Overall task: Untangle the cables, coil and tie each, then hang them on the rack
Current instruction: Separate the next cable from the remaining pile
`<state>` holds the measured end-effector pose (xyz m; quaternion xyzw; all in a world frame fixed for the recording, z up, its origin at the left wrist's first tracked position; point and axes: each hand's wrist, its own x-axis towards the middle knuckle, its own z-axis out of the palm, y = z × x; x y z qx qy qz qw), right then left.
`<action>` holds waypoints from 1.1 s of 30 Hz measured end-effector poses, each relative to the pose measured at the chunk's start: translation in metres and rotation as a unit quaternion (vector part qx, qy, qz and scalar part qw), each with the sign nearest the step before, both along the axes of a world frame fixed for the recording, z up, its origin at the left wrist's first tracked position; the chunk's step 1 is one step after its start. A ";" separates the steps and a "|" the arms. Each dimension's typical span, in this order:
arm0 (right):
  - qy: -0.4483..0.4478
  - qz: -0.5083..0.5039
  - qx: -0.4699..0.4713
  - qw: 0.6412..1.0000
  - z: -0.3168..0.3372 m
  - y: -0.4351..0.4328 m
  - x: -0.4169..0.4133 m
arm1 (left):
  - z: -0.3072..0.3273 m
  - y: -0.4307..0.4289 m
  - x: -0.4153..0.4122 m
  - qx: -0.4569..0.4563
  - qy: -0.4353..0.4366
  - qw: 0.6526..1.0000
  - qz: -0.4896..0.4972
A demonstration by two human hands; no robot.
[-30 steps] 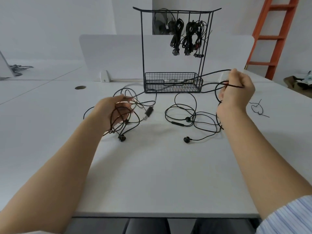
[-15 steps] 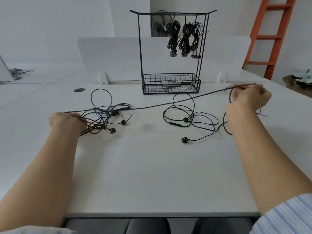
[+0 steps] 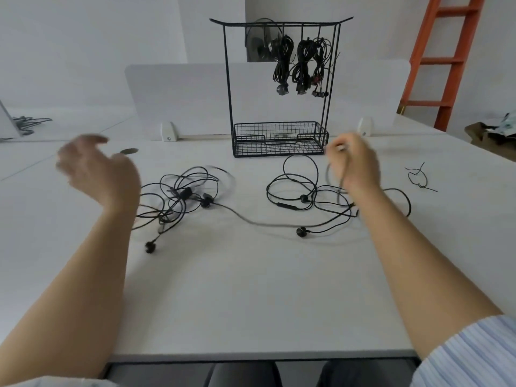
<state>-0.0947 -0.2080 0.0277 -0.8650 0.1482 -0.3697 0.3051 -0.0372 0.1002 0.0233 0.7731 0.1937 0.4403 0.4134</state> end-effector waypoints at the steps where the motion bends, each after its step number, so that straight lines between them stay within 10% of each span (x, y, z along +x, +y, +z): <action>1: 0.088 0.025 -0.088 0.992 -0.004 0.014 -0.003 | 0.002 -0.012 -0.008 0.116 -0.034 0.992 -0.044; 5: 0.202 0.170 -0.269 0.926 -0.021 0.064 -0.015 | 0.001 -0.046 -0.020 0.273 0.109 0.871 -0.393; 8: 0.246 0.230 -0.342 0.877 -0.035 0.086 -0.014 | -0.009 -0.051 -0.015 0.395 0.327 0.772 -0.376; 17: 0.269 0.256 -0.317 0.873 -0.043 0.102 -0.018 | -0.008 -0.047 -0.015 0.379 0.363 0.730 -0.438; 23: 0.287 0.218 -0.275 0.891 -0.035 0.091 -0.013 | -0.006 -0.044 -0.010 0.006 0.236 0.824 -0.515; 28: 0.177 0.107 -0.145 0.968 -0.031 0.053 0.000 | 0.003 -0.025 -0.005 -0.406 0.121 0.696 -0.580; 30: 0.095 0.082 -0.016 0.992 -0.025 0.043 0.002 | 0.002 -0.015 -0.001 -0.443 0.130 0.659 -0.594; 33: -0.039 0.063 0.117 0.990 -0.017 0.039 0.003 | -0.006 -0.013 0.005 -0.383 0.198 0.734 -0.524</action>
